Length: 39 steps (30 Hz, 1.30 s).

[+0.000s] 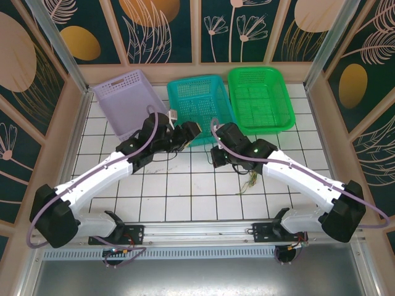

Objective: Untangle the cables

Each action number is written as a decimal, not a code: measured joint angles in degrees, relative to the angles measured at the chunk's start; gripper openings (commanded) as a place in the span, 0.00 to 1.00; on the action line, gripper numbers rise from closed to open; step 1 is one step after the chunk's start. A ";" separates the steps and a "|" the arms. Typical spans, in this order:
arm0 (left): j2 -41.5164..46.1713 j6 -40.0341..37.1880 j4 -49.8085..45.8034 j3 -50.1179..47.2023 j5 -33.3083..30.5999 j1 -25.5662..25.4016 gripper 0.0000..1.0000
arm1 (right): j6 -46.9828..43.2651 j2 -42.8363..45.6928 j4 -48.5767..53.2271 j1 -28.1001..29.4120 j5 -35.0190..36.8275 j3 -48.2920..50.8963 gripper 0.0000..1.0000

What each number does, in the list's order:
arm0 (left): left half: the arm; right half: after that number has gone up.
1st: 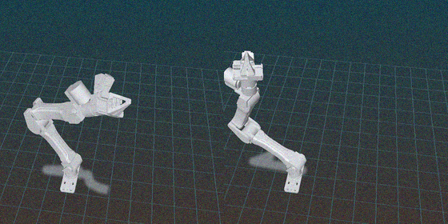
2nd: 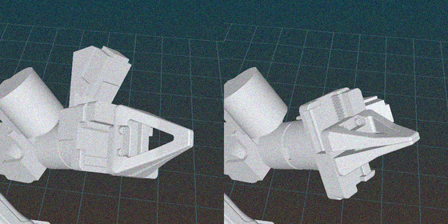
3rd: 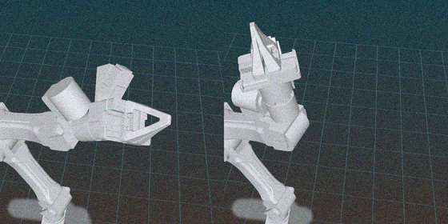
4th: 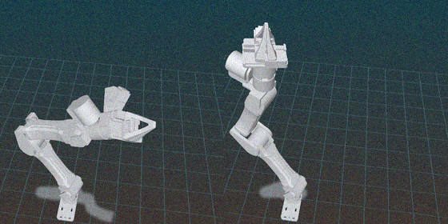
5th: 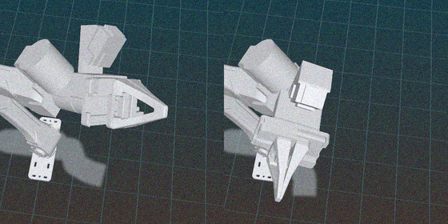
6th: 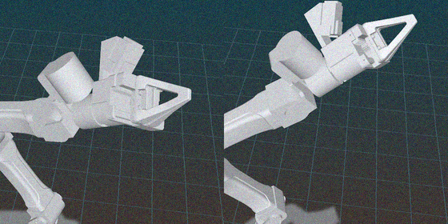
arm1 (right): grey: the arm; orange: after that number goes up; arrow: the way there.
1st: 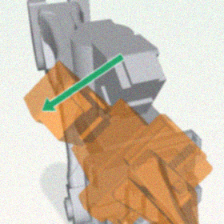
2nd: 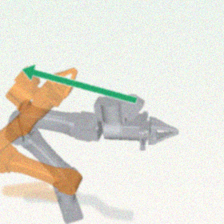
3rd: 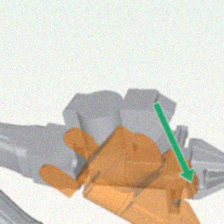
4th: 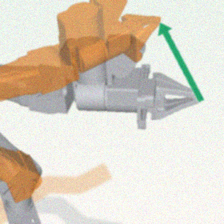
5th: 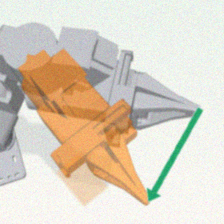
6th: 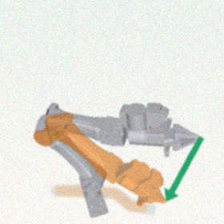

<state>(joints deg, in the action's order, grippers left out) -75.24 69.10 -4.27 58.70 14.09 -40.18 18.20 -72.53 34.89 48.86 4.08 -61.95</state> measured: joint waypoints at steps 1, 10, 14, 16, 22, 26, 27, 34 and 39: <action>-0.92 0.00 -0.46 1.18 -0.63 0.00 0.58 | 0.17 0.00 0.00 0.00 0.00 -0.26 0.00; -4.31 -0.55 -2.05 3.21 -4.24 0.83 0.45 | 1.46 0.11 0.00 0.11 -0.26 -0.68 0.00; -6.69 -1.31 -1.92 4.44 -4.31 1.27 0.42 | 2.34 0.81 0.00 0.22 -0.72 -0.68 0.00; -7.08 -1.36 -1.90 4.48 -4.31 1.29 0.42 | 2.75 1.27 -0.02 0.24 -0.92 -0.68 0.00; -7.85 -1.86 -0.50 5.20 -4.22 1.29 0.56 | 3.41 1.88 -0.04 0.28 -1.18 -0.68 0.00; -8.81 -1.88 1.09 6.10 -4.04 1.29 0.53 | 3.50 1.88 -0.07 0.37 -1.22 -0.68 0.00; -9.01 -1.92 1.31 6.19 -4.00 1.29 0.50 | 3.63 1.88 -0.09 0.39 -1.33 -0.68 0.00; -10.21 -2.51 2.49 6.25 -3.65 1.29 0.00 | 5.01 2.12 -0.68 0.44 -1.81 -0.50 0.00; -9.88 -2.80 2.84 5.97 -4.37 1.29 0.00 | 8.04 3.80 -1.22 -0.61 -1.44 0.11 0.00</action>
<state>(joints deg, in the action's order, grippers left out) -85.12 66.30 -1.43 64.66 9.72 -38.89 26.24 -68.73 33.67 48.25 2.63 -61.84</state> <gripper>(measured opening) 0.046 0.050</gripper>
